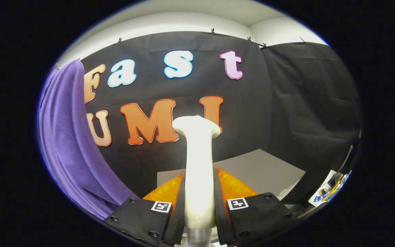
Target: Iron the clothes twice with a garment steamer, once on the left side and once on the right side.
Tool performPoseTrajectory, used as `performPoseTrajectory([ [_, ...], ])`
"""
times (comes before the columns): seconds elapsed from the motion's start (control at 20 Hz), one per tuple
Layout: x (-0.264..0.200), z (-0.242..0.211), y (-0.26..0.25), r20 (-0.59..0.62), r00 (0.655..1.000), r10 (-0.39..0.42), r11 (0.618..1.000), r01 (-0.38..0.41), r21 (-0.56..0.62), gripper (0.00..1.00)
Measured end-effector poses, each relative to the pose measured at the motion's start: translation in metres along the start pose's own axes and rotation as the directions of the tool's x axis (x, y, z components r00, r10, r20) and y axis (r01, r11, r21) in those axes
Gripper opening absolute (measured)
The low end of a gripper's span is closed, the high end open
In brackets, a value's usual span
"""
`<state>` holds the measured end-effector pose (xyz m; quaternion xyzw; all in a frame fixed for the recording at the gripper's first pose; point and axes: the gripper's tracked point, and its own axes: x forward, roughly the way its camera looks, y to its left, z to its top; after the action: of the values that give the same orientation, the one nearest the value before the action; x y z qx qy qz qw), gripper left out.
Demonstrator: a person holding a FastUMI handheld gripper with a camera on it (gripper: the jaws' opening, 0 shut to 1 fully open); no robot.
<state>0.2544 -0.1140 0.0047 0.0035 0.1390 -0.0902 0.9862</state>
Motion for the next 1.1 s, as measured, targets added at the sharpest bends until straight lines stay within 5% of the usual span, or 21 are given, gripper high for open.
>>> performPoseTrajectory([
  [0.75,-0.213,0.029,0.065,0.289,0.957,-0.009,1.0,0.012,-0.008,0.46],
  [1.1,-0.281,-0.003,0.119,0.382,0.923,-0.036,0.999,0.048,-0.023,0.45],
])
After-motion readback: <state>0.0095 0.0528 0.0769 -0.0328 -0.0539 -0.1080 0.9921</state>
